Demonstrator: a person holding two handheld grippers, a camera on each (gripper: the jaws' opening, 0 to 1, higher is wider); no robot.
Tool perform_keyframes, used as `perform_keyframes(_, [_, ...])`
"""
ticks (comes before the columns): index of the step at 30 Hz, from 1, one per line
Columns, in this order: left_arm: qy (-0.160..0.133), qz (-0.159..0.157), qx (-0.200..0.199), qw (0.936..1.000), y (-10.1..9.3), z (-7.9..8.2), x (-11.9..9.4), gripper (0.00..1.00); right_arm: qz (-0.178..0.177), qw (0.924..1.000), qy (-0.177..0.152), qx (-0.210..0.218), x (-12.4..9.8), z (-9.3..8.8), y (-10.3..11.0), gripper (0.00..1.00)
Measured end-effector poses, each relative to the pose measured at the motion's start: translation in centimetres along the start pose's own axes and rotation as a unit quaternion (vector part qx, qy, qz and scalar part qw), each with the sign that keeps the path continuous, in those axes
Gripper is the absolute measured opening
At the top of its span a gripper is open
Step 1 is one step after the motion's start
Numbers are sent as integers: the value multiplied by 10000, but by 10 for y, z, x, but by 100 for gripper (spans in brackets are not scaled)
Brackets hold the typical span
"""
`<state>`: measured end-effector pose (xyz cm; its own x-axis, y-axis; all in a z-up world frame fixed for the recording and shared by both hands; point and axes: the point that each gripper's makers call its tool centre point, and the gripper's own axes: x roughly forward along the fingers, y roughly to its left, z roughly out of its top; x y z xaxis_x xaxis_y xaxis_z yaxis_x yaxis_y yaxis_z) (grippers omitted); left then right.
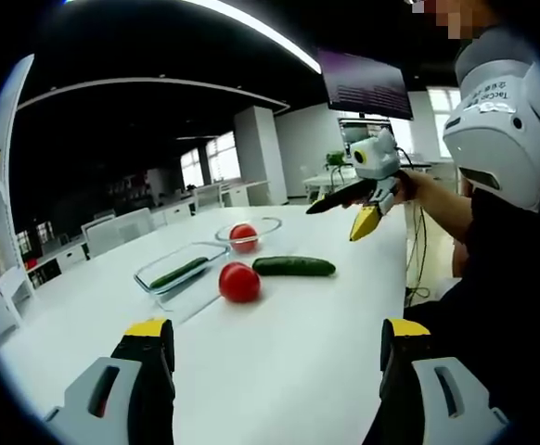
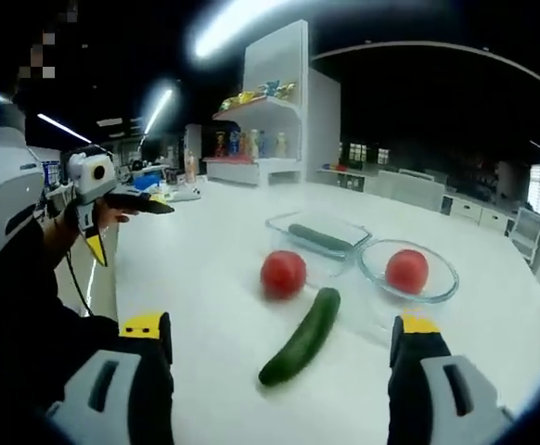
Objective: Sort the scattered tomatoes and cucumbers on the table and place them into their respective storage containers
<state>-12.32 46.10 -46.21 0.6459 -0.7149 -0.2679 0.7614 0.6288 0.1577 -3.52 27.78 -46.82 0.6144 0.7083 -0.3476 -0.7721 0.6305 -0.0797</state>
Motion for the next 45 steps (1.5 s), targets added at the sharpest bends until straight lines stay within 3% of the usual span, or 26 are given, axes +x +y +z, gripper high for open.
perform_keyframes(9, [-50, 66, -13, 10000, 0, 0, -4, 92, 424, 9991, 25, -33, 83, 14, 19, 92])
perform_keyframes(14, [-51, 107, -33, 9999, 1, -2, -6, 92, 494, 9984, 227, -172, 119, 5, 28, 89])
perform_keyframes(21, [-49, 70, 1, 10000, -1, -2, -5, 92, 372, 9985, 412, 17, 150, -7, 17, 81])
perform_keyframes(31, [-34, -9, 1, 10000, -4, -5, -1, 91, 155, 9983, 533, 204, 163, -16, 4, 64])
perform_keyframes(38, [-18, 13, -39, 10000, -1, -7, -1, 90, 107, 9981, 603, 82, 167, -22, 2, 56])
perform_keyframes(41, [-5, 13, -12, 10000, -1, -7, -1, 90, -26, 9985, 541, 111, 169, -20, -3, 45])
perform_keyframes(45, [-15, 22, -18, 10000, -1, -6, -1, 90, -8, 9984, 533, 189, 169, -20, -3, 45])
